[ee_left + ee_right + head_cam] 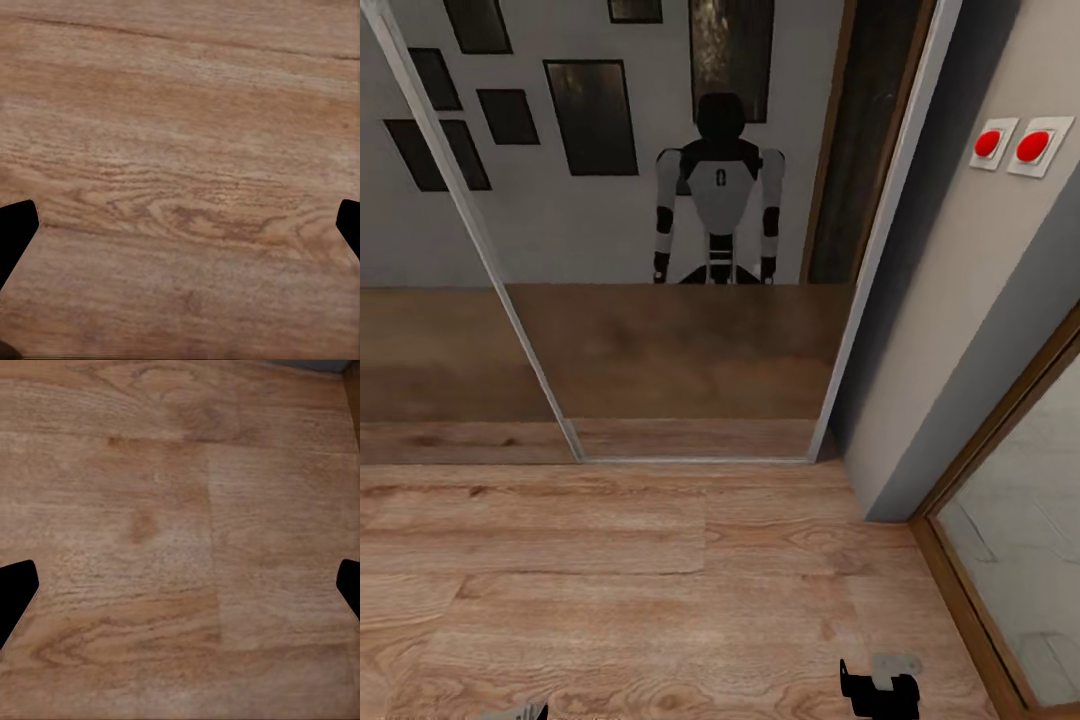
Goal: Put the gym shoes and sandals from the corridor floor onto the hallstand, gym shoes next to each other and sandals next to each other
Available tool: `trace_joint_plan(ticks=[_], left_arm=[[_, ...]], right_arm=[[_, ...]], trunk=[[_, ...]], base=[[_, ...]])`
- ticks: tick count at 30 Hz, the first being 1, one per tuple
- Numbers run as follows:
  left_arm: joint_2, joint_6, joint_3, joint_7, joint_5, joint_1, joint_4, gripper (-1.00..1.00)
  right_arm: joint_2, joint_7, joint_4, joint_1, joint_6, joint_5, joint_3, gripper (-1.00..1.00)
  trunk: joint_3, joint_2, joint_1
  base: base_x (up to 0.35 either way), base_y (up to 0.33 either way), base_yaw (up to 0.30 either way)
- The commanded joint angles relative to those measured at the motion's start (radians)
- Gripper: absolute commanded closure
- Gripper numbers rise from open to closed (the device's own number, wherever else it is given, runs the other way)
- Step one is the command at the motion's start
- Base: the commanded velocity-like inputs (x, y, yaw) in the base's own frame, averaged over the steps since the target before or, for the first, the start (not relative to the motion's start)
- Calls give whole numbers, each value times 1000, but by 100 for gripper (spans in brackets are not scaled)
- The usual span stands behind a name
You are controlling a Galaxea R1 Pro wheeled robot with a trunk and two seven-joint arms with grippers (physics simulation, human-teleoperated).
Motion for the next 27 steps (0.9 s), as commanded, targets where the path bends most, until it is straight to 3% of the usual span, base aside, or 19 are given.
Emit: trace_joint_plan(ticks=[1, 27], left_arm=[[0, -1, 4, -10, 8, -1, 1, -100], [0, -1, 4, -10, 10, -1, 1, -100]], right_arm=[[0, -6, 1, 0, -1, 6, 2, -100], [0, -6, 1, 0, -1, 6, 2, -100]], trunk=[[0, 0, 0], [14, 0, 0]], base=[[35, -113, 263], [-26, -81, 263]])
